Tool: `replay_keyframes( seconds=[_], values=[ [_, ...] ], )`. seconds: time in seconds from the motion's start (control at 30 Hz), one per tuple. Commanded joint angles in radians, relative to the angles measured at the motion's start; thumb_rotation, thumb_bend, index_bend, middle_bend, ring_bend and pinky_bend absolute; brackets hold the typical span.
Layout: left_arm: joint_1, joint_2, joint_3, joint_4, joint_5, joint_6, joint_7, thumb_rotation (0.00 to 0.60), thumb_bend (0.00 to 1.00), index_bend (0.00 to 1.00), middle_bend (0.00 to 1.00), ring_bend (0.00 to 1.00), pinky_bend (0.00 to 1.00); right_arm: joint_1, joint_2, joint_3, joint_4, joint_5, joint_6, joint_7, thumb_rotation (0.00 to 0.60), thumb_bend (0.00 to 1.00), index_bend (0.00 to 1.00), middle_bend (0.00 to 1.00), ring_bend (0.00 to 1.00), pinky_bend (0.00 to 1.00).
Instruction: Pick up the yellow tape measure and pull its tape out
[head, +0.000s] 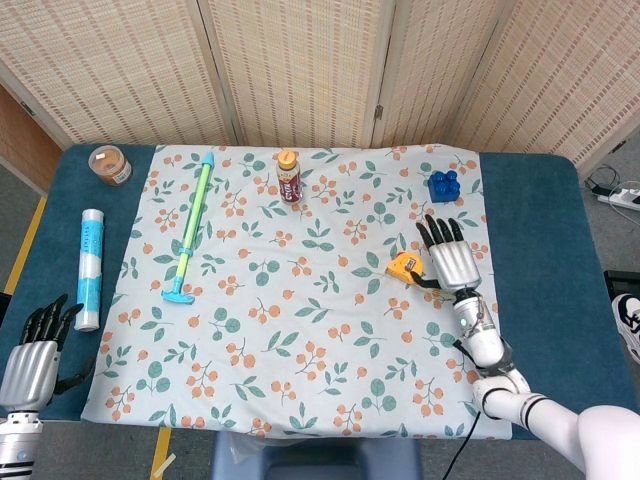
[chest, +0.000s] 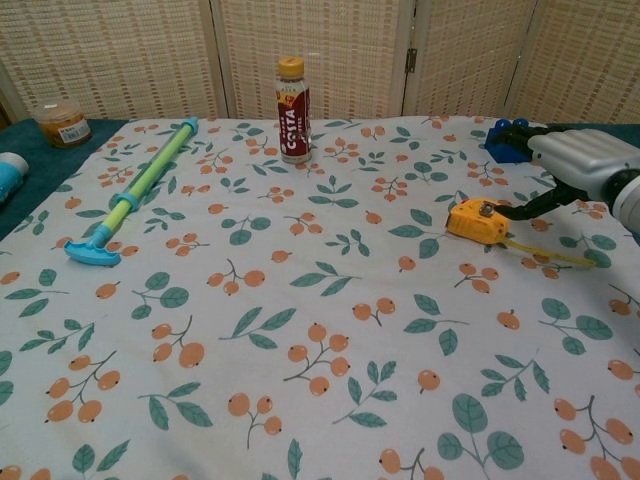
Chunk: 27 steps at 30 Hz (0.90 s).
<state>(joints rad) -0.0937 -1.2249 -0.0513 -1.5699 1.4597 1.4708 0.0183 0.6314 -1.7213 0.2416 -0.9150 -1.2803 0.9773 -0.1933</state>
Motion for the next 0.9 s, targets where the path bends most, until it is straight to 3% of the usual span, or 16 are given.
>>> replay_keyframes(
  seconds=[0.03,0.27,0.4,0.6,0.77,0.9],
  values=[
    [-0.002,0.000,0.000,-0.002,0.000,-0.004,0.004,0.600,0.36,0.15,0.02,0.03,0.00,-0.009,0.038,-0.017,-0.063,-0.015,0.003,0.014,0.360,0.34,0.00,0.03,0.01,0.00],
    [-0.007,-0.001,0.001,-0.011,0.005,-0.007,0.016,0.600,0.36,0.15,0.02,0.03,0.00,0.010,0.136,-0.026,-0.243,0.101,-0.130,-0.136,0.358,0.34,0.03,0.21,0.09,0.00],
    [-0.004,0.000,0.004,-0.012,0.005,-0.005,0.017,0.600,0.36,0.15,0.02,0.03,0.00,0.037,0.149,-0.020,-0.273,0.197,-0.179,-0.225,0.352,0.34,0.04,0.22,0.09,0.00],
    [0.000,-0.001,0.006,-0.010,-0.002,-0.006,0.016,0.600,0.36,0.15,0.02,0.03,0.00,0.062,0.132,-0.014,-0.240,0.262,-0.193,-0.249,0.350,0.37,0.04,0.22,0.09,0.00],
    [-0.002,-0.001,0.006,-0.013,-0.002,-0.010,0.022,0.600,0.36,0.14,0.02,0.03,0.00,0.081,0.121,-0.025,-0.219,0.276,-0.227,-0.232,0.350,0.37,0.04,0.22,0.09,0.00],
    [-0.003,0.000,0.005,-0.018,-0.002,-0.009,0.028,0.600,0.36,0.14,0.02,0.03,0.00,0.073,0.129,-0.048,-0.252,0.224,-0.217,-0.179,0.350,0.37,0.04,0.23,0.09,0.00]
  ],
)
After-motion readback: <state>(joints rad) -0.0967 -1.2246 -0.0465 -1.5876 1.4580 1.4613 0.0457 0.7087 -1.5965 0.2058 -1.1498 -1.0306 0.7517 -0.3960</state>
